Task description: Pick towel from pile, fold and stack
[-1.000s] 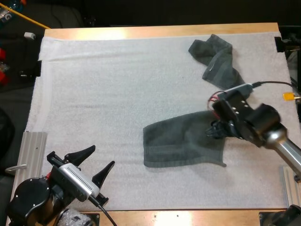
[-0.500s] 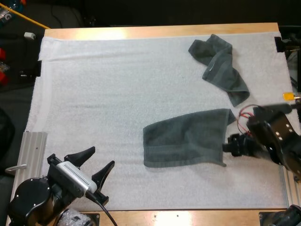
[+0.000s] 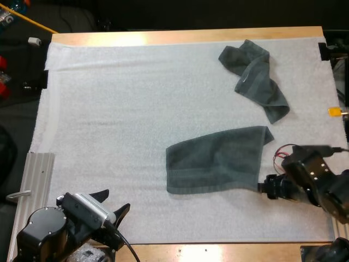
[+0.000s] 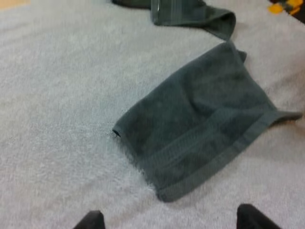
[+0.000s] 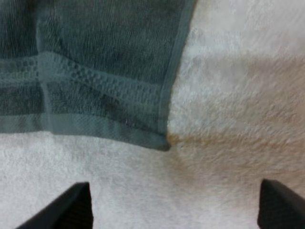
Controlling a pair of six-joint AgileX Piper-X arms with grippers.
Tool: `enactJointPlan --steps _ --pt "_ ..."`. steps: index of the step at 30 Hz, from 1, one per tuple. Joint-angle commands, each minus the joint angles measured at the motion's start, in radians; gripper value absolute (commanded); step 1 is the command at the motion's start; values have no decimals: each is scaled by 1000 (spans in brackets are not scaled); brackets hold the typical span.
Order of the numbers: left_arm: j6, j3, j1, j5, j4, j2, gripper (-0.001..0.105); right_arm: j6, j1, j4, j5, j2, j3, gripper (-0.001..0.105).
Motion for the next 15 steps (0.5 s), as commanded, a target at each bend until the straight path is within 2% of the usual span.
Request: enactJointPlan --steps 1,5,8,15 --pt "-16 -5 -4 5 19 3 55 34 -3 -41 -23 -4 24 69" --pt "-27 -5 -4 5 71 3 55 133 -3 -147 -73 -4 120 69" --pt "-27 -2 -4 8 87 3 55 214 -3 -217 -73 0 170 69" --pt "-27 -2 -4 64 86 3 55 315 -3 -317 -73 48 241 67"
